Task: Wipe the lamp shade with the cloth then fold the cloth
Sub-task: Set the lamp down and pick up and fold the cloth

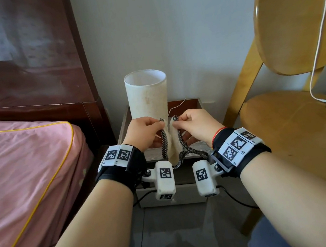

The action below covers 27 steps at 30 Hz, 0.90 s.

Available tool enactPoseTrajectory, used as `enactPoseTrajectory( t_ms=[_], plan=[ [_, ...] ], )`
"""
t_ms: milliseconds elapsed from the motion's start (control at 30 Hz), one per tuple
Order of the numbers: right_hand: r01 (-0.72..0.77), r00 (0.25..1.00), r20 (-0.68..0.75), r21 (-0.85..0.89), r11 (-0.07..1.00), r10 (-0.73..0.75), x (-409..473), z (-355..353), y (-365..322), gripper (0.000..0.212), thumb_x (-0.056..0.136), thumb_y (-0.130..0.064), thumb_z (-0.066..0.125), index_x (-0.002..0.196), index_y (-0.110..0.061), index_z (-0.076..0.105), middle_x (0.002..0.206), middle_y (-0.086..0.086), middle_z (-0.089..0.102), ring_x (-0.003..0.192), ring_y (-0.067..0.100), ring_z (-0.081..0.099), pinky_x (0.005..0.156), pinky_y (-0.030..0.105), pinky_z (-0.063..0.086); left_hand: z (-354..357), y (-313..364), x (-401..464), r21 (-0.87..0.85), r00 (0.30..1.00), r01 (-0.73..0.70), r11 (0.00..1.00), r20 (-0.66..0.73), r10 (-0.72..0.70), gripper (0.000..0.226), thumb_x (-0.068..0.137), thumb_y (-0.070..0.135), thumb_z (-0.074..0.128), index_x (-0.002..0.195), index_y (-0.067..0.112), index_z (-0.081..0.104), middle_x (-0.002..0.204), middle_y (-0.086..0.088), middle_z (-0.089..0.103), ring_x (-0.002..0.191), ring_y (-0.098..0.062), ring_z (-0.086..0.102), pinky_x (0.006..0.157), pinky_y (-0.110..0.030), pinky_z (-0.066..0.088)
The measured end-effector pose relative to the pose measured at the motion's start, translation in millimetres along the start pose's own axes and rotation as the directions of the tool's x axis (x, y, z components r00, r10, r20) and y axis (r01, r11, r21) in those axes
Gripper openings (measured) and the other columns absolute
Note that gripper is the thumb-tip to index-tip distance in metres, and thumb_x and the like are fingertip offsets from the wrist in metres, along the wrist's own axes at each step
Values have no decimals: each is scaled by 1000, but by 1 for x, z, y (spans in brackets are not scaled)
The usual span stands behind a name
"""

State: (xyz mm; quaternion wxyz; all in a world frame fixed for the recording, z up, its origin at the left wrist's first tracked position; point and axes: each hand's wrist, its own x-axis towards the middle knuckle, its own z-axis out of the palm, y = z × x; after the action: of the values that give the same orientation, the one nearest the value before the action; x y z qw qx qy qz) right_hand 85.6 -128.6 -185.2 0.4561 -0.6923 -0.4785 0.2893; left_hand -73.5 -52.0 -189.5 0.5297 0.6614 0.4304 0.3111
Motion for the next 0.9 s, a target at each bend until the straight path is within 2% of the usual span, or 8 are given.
enactPoseTrajectory(
  t_ms=[200, 400, 533, 600, 667, 733, 800, 900],
  plan=[
    [-35, 999, 7, 67, 997, 35, 0, 3, -2, 13, 87, -25, 67, 81, -14, 65, 77, 6, 66, 50, 14, 67, 47, 26, 53, 5, 7, -6, -177, 985, 69, 982, 171, -38, 24, 93, 28, 57, 93, 7, 69, 60, -3, 69, 49, -17, 67, 47, -24, 55],
    [-43, 999, -10, 11, 999, 43, -5, 0, -6, 36, 83, -53, 61, 86, -17, 66, 77, 2, 69, 51, 10, 66, 46, 21, 50, 5, 9, -9, -254, 962, 158, 954, 256, -91, 62, 95, 59, 33, 103, 9, 68, 68, -9, 71, 61, -25, 72, 54, -30, 58],
    [-31, 999, -18, -73, 997, 30, -3, -1, -4, 20, 86, -39, 64, 87, -19, 65, 83, 2, 68, 58, 12, 65, 49, 24, 53, 3, 6, -7, -264, 939, 197, 944, 326, -105, 76, 91, 68, 24, 106, 9, 70, 75, -13, 73, 71, -30, 73, 57, -32, 59],
    [-22, 999, -30, -34, 999, 21, -2, -2, -4, 16, 88, -30, 61, 87, -14, 65, 82, 5, 65, 61, 15, 65, 51, 29, 56, 1, 3, -6, -274, 941, 208, 939, 317, -116, 73, 92, 66, 26, 107, 8, 69, 75, -13, 73, 73, -30, 74, 57, -32, 59],
    [32, 998, -58, -6, 999, -33, -1, -3, -4, 18, 87, -27, 59, 80, -11, 63, 75, 4, 59, 64, 16, 61, 55, 29, 55, 0, 2, -4, -279, 964, 215, 936, 213, -158, 57, 97, 52, 35, 105, 5, 67, 71, -12, 70, 70, -28, 73, 59, -33, 60],
    [72, 995, -67, 57, 996, -68, 0, -5, -5, 17, 85, -26, 58, 76, -11, 60, 74, 1, 55, 68, 13, 54, 58, 23, 48, 0, -3, 0, -238, 974, 227, 944, 68, -217, 32, 98, 27, 45, 101, 1, 62, 77, -11, 65, 69, -25, 68, 70, -38, 60],
    [47, 999, -26, 173, 984, -43, 1, -7, -6, 26, 81, -30, 56, 83, -5, 59, 82, 5, 54, 80, 17, 52, 72, 30, 43, -1, -9, 3, -137, 967, 249, 959, -12, -253, 13, 94, 11, 48, 98, 5, 58, 93, -11, 61, 81, -24, 62, 85, -44, 54],
    [-28, 999, -25, 361, 932, 39, 5, -9, -7, 32, 79, -30, 54, 92, -2, 61, 94, 15, 61, 94, 31, 58, 84, 44, 45, -1, -12, -4, -263, 940, 341, 902, 88, -330, 20, 89, 13, 45, 102, 7, 59, 98, -8, 62, 90, -24, 60, 83, -45, 50]
  ],
)
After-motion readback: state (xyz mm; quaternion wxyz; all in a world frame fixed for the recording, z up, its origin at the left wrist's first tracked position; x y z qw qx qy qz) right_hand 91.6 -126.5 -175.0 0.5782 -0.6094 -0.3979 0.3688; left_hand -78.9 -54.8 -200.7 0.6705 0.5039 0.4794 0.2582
